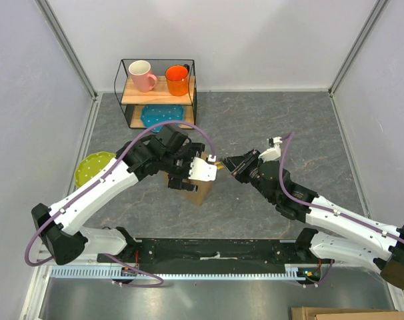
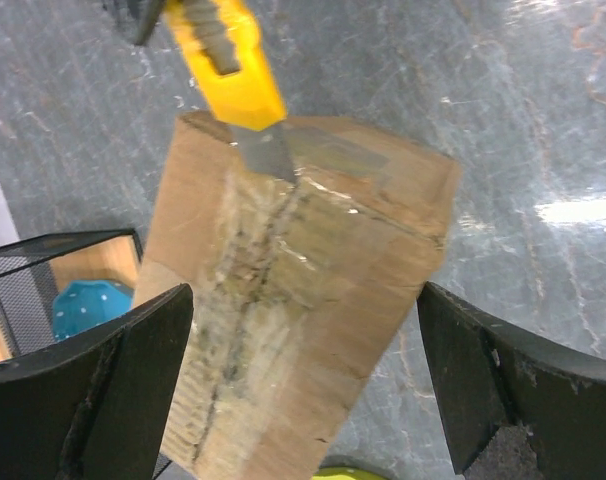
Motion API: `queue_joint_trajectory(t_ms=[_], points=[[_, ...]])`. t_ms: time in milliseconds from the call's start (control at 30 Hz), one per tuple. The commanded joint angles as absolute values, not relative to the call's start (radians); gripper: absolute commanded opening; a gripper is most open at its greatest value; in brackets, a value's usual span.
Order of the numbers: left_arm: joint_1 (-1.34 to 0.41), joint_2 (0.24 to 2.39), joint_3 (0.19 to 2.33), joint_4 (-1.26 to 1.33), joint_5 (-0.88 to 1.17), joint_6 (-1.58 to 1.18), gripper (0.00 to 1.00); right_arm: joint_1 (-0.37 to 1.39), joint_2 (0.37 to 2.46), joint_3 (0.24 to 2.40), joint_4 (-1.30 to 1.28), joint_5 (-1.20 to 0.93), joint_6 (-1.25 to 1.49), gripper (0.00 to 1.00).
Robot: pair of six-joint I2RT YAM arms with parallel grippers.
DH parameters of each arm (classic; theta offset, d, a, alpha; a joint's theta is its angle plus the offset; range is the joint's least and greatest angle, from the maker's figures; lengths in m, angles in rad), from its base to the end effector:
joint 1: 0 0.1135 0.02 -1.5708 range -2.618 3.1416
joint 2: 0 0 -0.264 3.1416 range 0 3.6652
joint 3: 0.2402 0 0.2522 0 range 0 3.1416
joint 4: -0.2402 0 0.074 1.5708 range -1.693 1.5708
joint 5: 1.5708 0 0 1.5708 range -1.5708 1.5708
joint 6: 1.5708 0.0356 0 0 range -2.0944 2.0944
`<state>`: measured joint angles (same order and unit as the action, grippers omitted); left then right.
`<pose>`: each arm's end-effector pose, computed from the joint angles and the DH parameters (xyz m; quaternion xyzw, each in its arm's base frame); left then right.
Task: Unpack the express box
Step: Cut the express box at the center of the board.
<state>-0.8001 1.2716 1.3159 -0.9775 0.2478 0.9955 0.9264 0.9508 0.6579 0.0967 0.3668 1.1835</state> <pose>0.1671 -0.1846 0.3494 0.7610 0.5571 -0.0865 0.3210 0.1445 0.1711 0.2942 0.2122 0.7389 0.4731 0.4303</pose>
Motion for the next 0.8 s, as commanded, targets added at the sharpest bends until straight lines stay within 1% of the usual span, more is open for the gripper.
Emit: queue_joint_trajectory(t_ms=[0,300,600,633,767], points=[[-0.772,1.293,1.316,-0.867,0.238,1.065,0.99,0.931,0.979,0.66,0.015,0.361,1.169,0.0],[-0.77,1.347,1.33,-0.848,0.288,1.023,0.99,0.957,0.979,0.614,0.044,0.328,1.213,0.0],[-0.772,1.384,1.345,-0.851,0.291,0.983,0.99,1.019,0.983,0.571,0.057,0.316,1.279,0.0],[-0.772,1.39,1.348,-0.851,0.285,0.973,0.97,1.032,0.979,0.569,0.055,0.319,1.281,0.0],[-0.772,1.414,1.368,-0.847,0.267,0.947,0.96,1.066,0.963,0.557,0.038,0.331,1.298,0.0]])
